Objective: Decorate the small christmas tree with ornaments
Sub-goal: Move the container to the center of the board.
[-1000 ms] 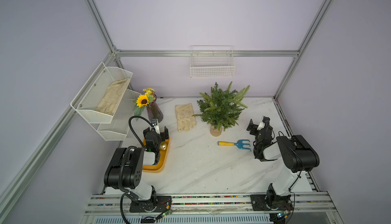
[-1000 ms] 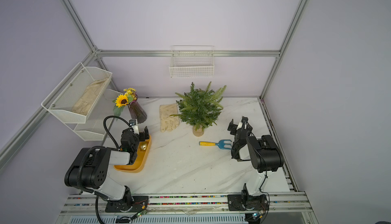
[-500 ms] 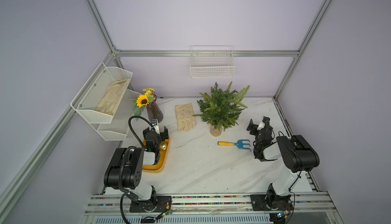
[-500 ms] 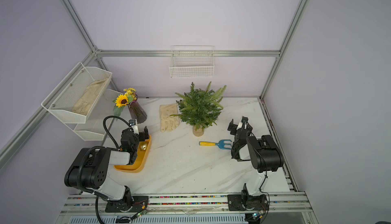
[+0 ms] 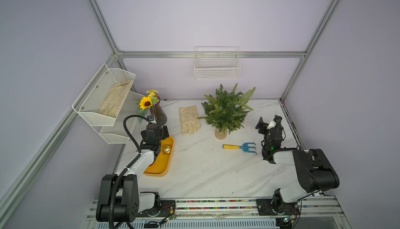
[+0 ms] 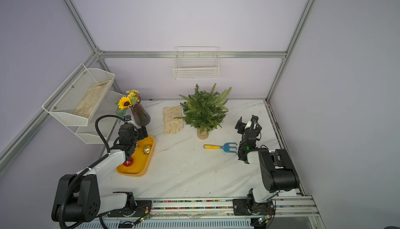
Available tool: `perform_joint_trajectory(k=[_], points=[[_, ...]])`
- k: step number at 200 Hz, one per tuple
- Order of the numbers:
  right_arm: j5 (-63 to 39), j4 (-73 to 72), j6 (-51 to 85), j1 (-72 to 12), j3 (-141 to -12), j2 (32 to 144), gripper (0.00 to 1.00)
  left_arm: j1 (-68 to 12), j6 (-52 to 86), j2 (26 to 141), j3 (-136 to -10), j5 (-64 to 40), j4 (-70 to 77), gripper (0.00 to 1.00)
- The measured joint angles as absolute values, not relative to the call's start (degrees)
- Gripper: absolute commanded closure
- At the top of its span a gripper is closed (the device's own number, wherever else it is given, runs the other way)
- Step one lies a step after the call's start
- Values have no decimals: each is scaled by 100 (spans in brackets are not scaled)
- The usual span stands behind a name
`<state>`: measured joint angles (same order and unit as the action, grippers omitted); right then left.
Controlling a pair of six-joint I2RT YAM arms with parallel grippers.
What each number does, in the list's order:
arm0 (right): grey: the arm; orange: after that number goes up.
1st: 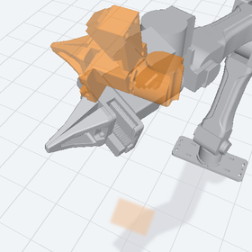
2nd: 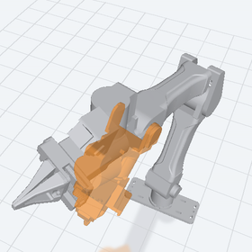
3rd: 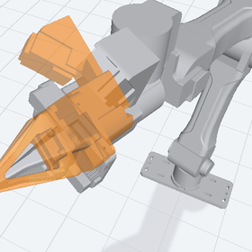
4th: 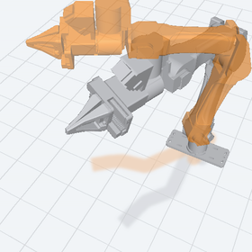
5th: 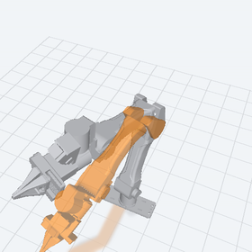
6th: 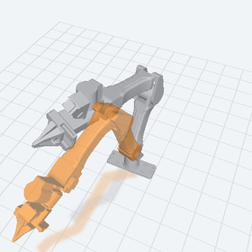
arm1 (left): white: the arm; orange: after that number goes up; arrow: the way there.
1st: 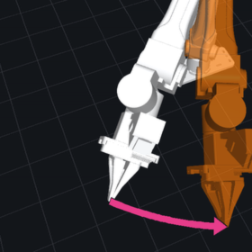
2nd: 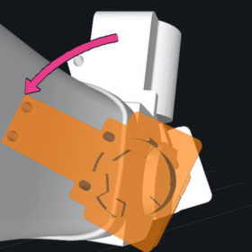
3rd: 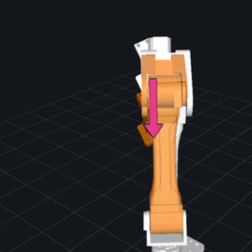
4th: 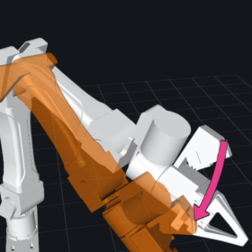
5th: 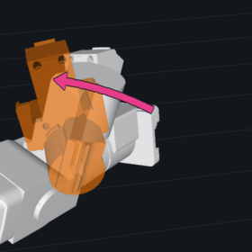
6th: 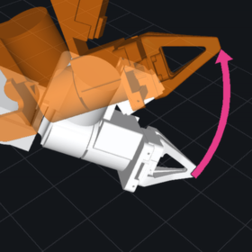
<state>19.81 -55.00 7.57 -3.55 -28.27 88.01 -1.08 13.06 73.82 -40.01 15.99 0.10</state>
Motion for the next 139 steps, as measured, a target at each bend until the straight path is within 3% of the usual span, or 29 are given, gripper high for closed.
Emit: perform_joint_trajectory(k=[49, 96, 139], points=[[1754, -4165, 1129, -355, -3500, 8206, 6, -381, 1651, 7754, -4912, 491, -2091, 31], [1393, -3485, 1271, -355, -3830, 8152, 7, -1522, 1870, 8123, -5437, 602, -3671, 51], [1142, -3273, 1313, -355, -3857, 8130, 7, -1732, 1949, 8464, -5581, 915, -4392, 61]])
